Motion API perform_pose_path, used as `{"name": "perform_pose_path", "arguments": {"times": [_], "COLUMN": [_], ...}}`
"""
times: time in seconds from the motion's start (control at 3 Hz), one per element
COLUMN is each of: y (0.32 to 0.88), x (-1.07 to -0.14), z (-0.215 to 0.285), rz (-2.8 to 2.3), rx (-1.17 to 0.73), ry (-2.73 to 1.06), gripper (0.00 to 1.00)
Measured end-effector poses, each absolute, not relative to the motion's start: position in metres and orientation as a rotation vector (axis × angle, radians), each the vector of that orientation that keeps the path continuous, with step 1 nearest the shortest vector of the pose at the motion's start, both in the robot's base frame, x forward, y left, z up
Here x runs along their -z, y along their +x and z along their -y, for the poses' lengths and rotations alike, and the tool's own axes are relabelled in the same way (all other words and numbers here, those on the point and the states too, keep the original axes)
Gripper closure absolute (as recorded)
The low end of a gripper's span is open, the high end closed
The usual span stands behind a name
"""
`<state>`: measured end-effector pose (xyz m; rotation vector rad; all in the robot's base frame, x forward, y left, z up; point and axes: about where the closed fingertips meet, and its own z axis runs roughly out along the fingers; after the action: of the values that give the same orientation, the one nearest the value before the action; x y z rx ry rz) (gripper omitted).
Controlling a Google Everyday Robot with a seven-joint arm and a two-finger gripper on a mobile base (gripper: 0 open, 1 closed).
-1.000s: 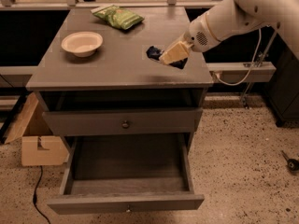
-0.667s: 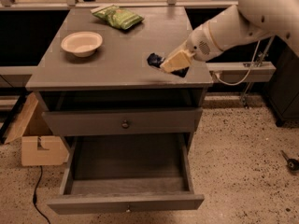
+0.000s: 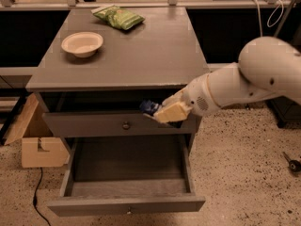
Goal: Place rxbar blueberry into middle drawer
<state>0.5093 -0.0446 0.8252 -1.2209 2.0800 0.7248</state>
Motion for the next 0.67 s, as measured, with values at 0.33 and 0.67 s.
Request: {"name": "perform_pose_path", "arguments": {"times": [0.33,0.67], "y": [0.4771,0.4754], "x": [-0.745,-0.7414], "z": [0.0053,0.0043], "rz": [-2.127,-2.124], "rx": [-0.92,-0.925], "ry": [-1.201,-1.197], "gripper": [1.0,1.0]}}
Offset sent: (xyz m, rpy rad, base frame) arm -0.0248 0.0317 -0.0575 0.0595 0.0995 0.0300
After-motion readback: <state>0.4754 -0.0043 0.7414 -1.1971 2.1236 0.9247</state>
